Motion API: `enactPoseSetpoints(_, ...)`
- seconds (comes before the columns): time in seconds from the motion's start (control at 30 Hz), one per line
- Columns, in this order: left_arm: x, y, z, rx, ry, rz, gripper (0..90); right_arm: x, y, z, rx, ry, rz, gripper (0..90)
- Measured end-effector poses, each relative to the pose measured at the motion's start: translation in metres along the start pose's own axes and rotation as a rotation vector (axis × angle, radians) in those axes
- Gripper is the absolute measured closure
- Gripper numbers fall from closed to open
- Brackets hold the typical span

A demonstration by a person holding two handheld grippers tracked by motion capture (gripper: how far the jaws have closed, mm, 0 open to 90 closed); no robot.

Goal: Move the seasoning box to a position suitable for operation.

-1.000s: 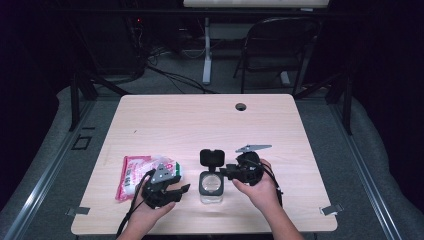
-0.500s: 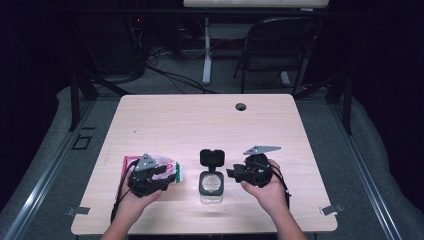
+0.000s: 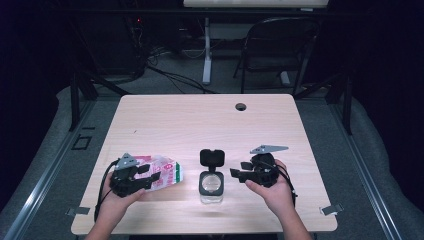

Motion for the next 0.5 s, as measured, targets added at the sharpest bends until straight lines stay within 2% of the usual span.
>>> enactPoseSetpoints(0.17, -0.007, -0.004, 0.019, -0.010, 0.003, -0.002, 42.3, 0.002, -0.001, 0.001, 0.004, -0.015, 0.011, 48.7)
enactPoseSetpoints(0.27, -0.006, -0.004, 0.027, -0.022, 0.003, -0.001, 33.8, 0.005, -0.002, 0.001, 0.002, -0.021, 0.014, 47.4)
enactPoseSetpoints(0.37, -0.002, -0.002, 0.029, -0.015, 0.005, -0.017, 28.9, 0.007, -0.002, 0.002, 0.004, -0.021, 0.022, 46.7)
enactPoseSetpoints(0.47, 0.005, 0.000, 0.032, 0.001, -0.001, -0.051, 24.5, 0.008, -0.002, 0.001, -0.006, -0.028, 0.026, 45.6)
enactPoseSetpoints(0.5, 0.008, 0.002, 0.033, -0.006, -0.007, -0.056, 22.2, 0.009, -0.002, 0.001, -0.003, -0.021, 0.027, 45.1)
Point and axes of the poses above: each handheld gripper's, and its own axes: x roughly forward along the jaws, z roughly out of its underside, y roughly to its right, the point moved 3 cm from there along x, roughly forward along the jaws, and after that the axes turned 4 degrees about -z, right-handed, at the moved point
